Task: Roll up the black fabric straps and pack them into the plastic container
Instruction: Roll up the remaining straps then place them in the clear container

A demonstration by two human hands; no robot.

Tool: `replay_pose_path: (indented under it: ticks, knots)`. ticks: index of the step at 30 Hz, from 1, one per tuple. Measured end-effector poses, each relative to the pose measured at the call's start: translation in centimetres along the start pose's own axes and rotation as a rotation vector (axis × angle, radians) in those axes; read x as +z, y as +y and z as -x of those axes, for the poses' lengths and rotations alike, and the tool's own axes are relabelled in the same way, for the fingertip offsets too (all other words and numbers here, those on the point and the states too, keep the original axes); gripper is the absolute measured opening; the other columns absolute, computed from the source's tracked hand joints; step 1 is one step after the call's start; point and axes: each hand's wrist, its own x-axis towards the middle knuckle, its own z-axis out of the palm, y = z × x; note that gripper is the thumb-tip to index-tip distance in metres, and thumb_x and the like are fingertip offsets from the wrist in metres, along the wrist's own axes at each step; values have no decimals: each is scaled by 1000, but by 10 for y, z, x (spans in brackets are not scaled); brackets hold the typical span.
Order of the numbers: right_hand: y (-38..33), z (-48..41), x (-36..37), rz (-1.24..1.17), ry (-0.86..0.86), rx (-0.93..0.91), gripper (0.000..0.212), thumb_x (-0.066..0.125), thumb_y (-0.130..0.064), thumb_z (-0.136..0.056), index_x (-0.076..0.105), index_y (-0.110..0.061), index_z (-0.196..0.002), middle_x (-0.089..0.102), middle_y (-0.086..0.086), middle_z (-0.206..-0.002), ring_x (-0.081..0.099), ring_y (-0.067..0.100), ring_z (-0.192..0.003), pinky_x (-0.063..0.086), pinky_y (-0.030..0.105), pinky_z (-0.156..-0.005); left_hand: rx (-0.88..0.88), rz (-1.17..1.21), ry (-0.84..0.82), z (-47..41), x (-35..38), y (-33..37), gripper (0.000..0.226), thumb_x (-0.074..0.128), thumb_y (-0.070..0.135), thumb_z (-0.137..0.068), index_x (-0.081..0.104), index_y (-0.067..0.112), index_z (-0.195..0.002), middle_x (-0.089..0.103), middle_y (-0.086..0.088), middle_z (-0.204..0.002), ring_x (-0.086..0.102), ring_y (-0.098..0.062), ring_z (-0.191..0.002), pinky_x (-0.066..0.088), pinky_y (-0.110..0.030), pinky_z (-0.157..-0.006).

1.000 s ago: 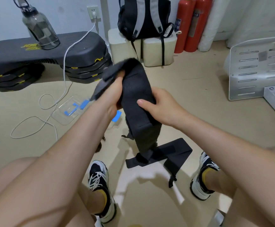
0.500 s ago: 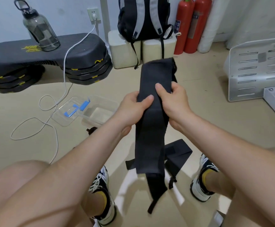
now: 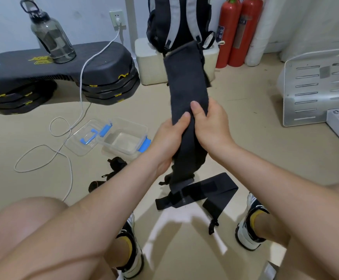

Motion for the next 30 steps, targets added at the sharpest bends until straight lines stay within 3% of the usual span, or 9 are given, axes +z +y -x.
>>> replay_pose_path:
  ticks: [3,7,10,13,16,18,23,27,30]
  knots:
    - [-1,-1,0,-28,7,79,26,45,-31,-104,57,-14,-120,66,0,-113,63,17,-103,53,31,-86,159,-154,114,-1,3,-4,25,50,32,-101,56,19,-121,69,0,-113,67,-17,-104,54,-42,-94]
    - [-3,9,-1,-326,-368,304,32,48,-42,-102,59,-20,-122,72,4,-114,70,19,-103,57,40,-93,332,-136,325,-7,-4,8,6,48,21,-102,53,24,-102,66,1,-108,64,-14,-100,53,-37,-92]
    - [1,16,-6,-253,-630,341,26,54,-32,-102,66,-15,-116,74,7,-110,72,22,-101,56,41,-94,309,-88,460,-19,-18,18,8,46,22,-102,49,23,-94,63,-3,-106,62,-20,-102,50,-46,-98]
    - [9,17,-3,-112,-572,245,20,55,-22,-101,67,-15,-115,74,2,-109,71,18,-102,55,42,-97,197,72,401,-25,-25,24,6,49,21,-101,50,17,-105,64,-5,-112,64,-23,-108,52,-47,-98]
    - [8,16,3,-110,-356,192,19,55,-20,-101,66,-15,-116,73,2,-108,69,18,-101,56,40,-93,99,219,208,-14,-12,15,24,56,19,-100,55,8,-121,71,-11,-110,71,-24,-96,60,-37,-79]
    - [6,11,4,-69,-202,158,18,56,-22,-101,65,-14,-114,71,2,-106,68,18,-99,56,37,-88,21,121,133,0,1,3,27,59,25,-99,57,8,-120,72,-12,-104,72,-20,-86,61,-31,-69]
    - [8,-2,0,-28,-26,194,28,57,-28,-99,61,-10,-120,69,4,-112,65,21,-103,54,43,-94,62,-170,69,10,5,-15,23,53,36,-100,58,15,-107,70,-9,-105,69,-24,-95,56,-45,-88]
    - [0,4,-10,-360,-276,379,29,64,-33,-96,67,-11,-114,76,8,-102,73,23,-95,61,32,-75,181,-214,204,6,1,-5,16,50,32,-102,51,17,-97,65,-9,-104,65,-23,-95,56,-44,-84]
    - [-3,11,-17,-316,-578,437,24,67,-30,-94,69,-10,-108,77,7,-96,74,21,-85,60,30,-71,177,-130,303,-7,-8,5,12,47,29,-103,51,18,-101,64,-7,-108,64,-22,-100,56,-40,-85]
